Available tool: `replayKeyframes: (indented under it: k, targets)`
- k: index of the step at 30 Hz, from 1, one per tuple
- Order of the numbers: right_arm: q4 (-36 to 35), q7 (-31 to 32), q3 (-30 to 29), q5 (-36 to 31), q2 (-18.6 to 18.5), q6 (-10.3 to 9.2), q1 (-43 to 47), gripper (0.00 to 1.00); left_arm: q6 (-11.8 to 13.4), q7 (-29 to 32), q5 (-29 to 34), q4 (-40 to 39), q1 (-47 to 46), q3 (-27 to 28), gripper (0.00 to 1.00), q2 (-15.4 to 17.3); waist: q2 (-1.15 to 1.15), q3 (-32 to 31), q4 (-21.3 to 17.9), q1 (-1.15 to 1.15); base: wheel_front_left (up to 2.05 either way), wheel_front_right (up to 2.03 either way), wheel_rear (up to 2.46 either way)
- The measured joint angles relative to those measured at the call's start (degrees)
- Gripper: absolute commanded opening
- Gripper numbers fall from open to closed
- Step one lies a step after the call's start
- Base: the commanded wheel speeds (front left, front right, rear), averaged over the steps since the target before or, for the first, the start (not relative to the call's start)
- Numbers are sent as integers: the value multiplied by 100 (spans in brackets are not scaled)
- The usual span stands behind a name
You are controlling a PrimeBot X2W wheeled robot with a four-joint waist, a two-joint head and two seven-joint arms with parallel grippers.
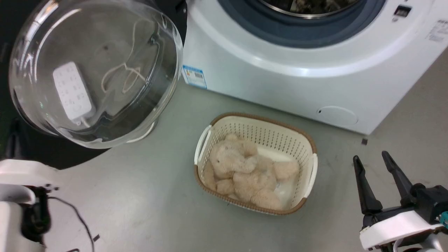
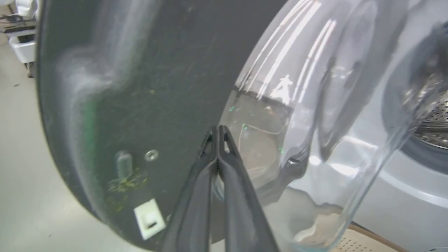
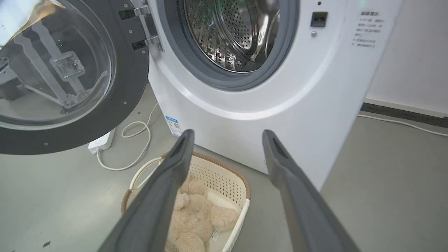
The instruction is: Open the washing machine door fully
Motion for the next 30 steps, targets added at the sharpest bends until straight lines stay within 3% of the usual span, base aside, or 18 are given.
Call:
replayKeyframes:
  k: [9,16,17,18,19,20,30]
  targets:
    - [257,-408,-354,134,281,0,166,100,250,-167,489,-1369,842,-489,0,-263,0,-887,-206,-2,0,0,0]
    - [85,-508,-499,-82,420,0,363,100,314,110,527,-2230,1404,-847,0,-427,0,-1449,-677,-2,0,0,0]
    - [57,-506,-488,-144,425,0,408,100,308,120,523,-2283,1432,-898,7,-459,0,-1494,-767,-2,0,0,0]
    - [29,-506,-491,-189,432,0,454,100,303,144,523,-2323,1460,-957,34,-501,0,-1537,-851,-1,0,0,0]
    - [-11,-509,-510,-209,441,0,506,100,305,169,528,-2347,1505,-1026,77,-536,0,-1577,-934,-2,0,0,0]
    - [-42,-510,-530,-210,446,0,549,100,310,207,537,-2350,1563,-1091,100,-559,0,-1613,-1010,-1,0,0,0]
    - [-209,-424,-483,-241,466,0,777,100,225,311,587,-2261,2174,-1603,100,-689,0,-1811,-1555,-1,0,0,0]
